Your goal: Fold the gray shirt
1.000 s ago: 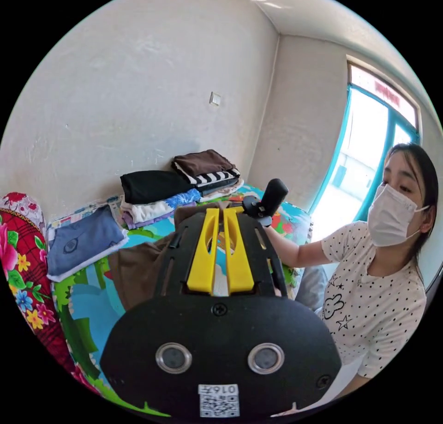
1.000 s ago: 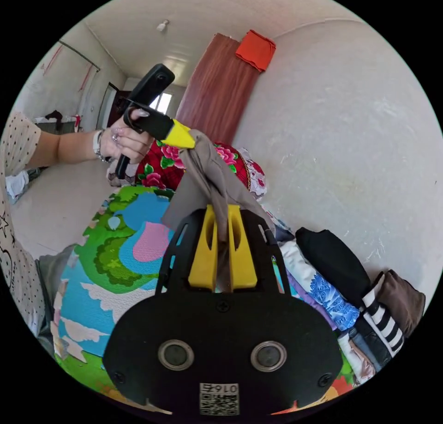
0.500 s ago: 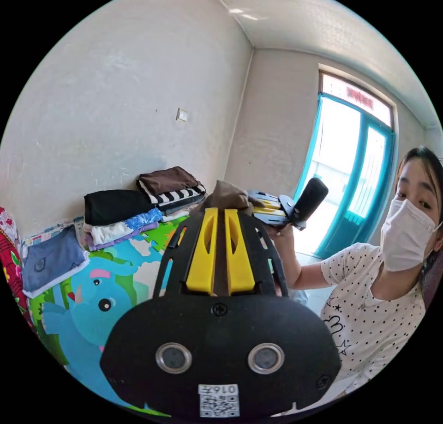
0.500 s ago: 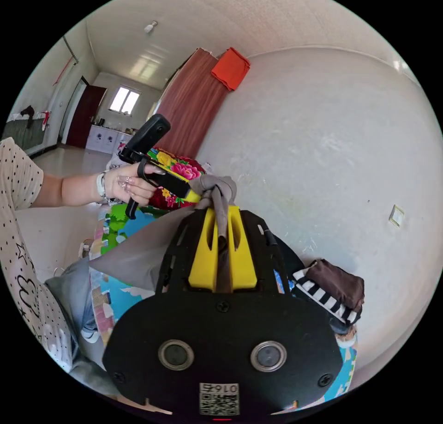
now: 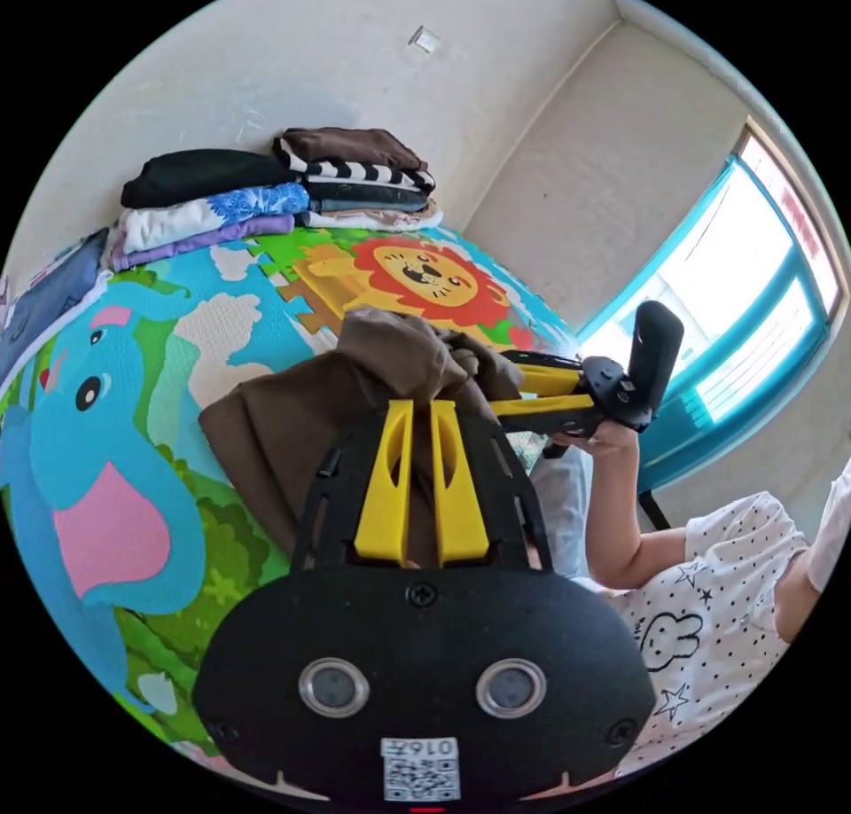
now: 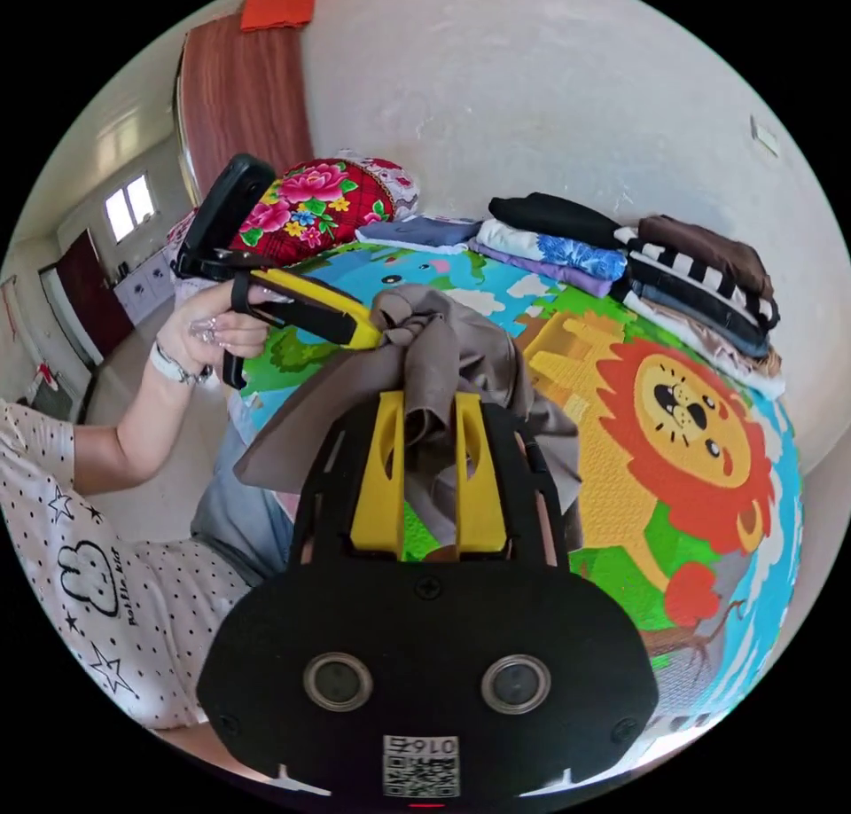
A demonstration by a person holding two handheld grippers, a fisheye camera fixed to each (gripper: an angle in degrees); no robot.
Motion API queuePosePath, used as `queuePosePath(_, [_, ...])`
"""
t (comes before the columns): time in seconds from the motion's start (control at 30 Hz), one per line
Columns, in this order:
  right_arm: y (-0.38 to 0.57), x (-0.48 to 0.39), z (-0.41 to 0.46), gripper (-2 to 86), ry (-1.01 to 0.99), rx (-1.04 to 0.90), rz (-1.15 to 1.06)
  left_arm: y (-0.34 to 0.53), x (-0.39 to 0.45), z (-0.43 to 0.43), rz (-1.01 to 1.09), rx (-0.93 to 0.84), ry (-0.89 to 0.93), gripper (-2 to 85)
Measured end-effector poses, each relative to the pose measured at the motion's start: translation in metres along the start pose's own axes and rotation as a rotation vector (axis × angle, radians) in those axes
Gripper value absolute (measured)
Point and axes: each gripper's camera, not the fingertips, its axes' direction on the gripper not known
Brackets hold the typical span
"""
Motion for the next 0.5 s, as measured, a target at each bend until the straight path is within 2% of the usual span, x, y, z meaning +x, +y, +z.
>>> queuePosePath(0.07, [0.020,-0.004,-0.001,10.0,0.041,0.062,0.053,0.012,0.016,0.008,-0.017,0.016,-0.059,0.3])
queuePosePath(0.13, [0.027,-0.012,0.003,10.1,0.113,0.034,0.006,0.023,0.035,0.013,-0.007,0.029,-0.144,0.6])
queuePosePath(0.2, [0.032,-0.020,0.003,10.0,0.172,0.001,-0.041,0.037,0.067,0.010,0.032,0.085,-0.271,1.0])
queuePosePath(0.37, [0.047,-0.023,-0.013,9.7,0.243,0.012,0.020,0.048,0.130,0.013,0.181,0.098,-0.553,2.1])
queuePosePath(0.5, [0.061,-0.021,-0.026,9.6,0.258,0.039,0.027,0.056,0.149,0.003,0.184,0.114,-0.579,2.8])
